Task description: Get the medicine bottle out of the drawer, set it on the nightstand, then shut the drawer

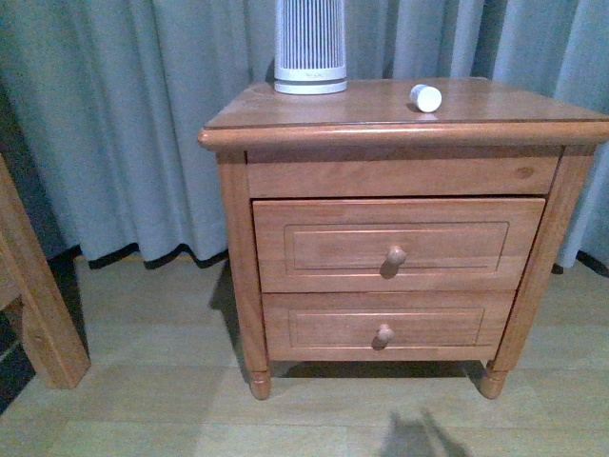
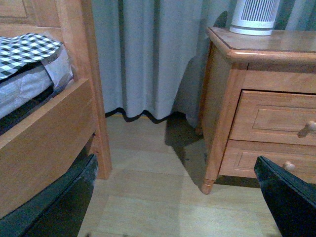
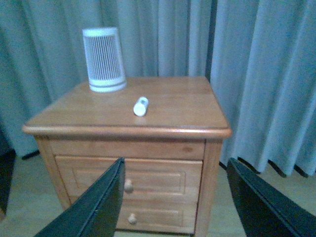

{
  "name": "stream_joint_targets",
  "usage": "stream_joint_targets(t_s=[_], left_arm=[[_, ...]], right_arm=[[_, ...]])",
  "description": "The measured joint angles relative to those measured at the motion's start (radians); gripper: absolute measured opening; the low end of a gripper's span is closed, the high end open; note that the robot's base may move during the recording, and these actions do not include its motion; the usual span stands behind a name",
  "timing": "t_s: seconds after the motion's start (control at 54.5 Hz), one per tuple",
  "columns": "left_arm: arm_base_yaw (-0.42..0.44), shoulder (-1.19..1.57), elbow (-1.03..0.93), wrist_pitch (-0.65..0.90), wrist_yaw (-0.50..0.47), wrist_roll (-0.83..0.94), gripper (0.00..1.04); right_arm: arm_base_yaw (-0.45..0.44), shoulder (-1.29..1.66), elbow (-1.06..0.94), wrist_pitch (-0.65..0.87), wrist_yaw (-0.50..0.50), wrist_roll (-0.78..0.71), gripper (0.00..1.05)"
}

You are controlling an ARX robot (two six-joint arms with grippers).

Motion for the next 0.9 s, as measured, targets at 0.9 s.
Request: stream_joint_targets(t_s=[0.9], left_arm=[[0.0,0.0,0.0,0.0,0.0,0.0,0.98]], right_arm=[[-0.095,-0.344,-0.308,-0.018,-0.088,-0.015,0.03]])
